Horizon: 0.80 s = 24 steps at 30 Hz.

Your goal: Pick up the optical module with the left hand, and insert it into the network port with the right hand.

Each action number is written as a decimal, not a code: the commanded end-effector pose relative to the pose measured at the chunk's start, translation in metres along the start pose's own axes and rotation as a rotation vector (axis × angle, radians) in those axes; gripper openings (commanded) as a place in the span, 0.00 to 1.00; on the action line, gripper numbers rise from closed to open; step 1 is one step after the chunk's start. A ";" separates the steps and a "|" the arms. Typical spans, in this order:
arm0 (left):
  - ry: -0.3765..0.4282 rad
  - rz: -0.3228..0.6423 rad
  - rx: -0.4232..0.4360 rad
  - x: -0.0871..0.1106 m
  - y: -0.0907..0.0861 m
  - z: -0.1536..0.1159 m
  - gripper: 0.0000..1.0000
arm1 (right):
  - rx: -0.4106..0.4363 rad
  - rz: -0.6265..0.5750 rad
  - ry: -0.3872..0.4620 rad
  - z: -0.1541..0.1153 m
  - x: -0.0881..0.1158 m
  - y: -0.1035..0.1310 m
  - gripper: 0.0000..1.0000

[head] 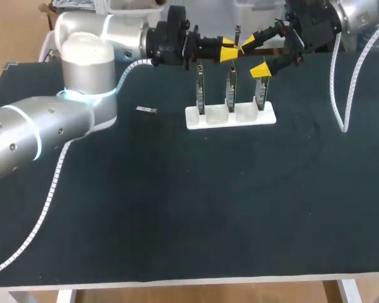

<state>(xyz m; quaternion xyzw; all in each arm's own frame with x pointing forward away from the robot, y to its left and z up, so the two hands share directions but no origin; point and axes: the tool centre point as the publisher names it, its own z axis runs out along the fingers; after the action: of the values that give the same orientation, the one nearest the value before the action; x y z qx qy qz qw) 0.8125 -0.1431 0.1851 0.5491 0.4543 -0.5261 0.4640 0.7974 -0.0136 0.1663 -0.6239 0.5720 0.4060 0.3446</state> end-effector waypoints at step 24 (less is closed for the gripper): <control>-0.006 -0.014 0.001 0.004 0.000 0.003 0.00 | -0.001 0.000 0.000 0.000 0.000 -0.001 1.00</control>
<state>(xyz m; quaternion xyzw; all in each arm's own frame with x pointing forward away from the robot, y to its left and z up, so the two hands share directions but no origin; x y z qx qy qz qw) 0.8110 -0.1440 0.1822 0.5456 0.4561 -0.5309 0.4609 0.7975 -0.0136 0.1663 -0.6239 0.5720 0.4059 0.3446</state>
